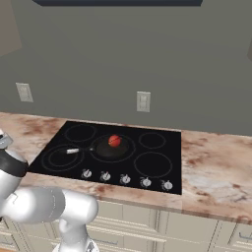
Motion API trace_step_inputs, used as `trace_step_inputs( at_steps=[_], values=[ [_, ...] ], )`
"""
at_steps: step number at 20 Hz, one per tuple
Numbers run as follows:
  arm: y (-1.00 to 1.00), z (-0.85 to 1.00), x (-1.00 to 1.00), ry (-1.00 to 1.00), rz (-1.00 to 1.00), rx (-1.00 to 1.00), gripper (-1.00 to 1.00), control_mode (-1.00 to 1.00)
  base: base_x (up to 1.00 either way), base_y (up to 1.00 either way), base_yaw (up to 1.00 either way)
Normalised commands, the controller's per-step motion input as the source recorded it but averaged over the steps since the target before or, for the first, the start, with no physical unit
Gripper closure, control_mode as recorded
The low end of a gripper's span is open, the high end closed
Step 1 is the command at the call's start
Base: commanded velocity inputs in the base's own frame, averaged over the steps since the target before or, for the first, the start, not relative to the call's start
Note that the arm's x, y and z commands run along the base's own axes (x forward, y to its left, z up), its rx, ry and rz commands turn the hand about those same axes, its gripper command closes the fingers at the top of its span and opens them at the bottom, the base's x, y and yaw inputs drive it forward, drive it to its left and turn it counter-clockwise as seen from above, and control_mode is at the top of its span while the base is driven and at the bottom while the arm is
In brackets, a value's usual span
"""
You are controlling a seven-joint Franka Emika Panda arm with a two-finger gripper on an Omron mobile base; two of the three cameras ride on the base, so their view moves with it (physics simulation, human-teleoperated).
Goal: Place the pan on the center burner on the stove. Then place the tomato and the onion in the pan and turn on the center burner.
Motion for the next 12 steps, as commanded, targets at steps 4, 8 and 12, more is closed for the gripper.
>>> trace_step_inputs(
  at_steps=[4, 8, 12],
  values=[
    [0.18, -0.04, 0.18, 0.00, 0.00, 0.00, -1.00, -1.00, 0.00, 0.00, 0.00],
    [0.04, 0.00, 0.11, 0.00, 0.00, 0.00, -1.00, -1.00, 0.00, 0.00, 0.00],
    [0.00, 0.00, 0.11, 0.00, 0.00, 0.00, -1.00, -1.00, 0.00, 0.00, 0.00]
  ],
)
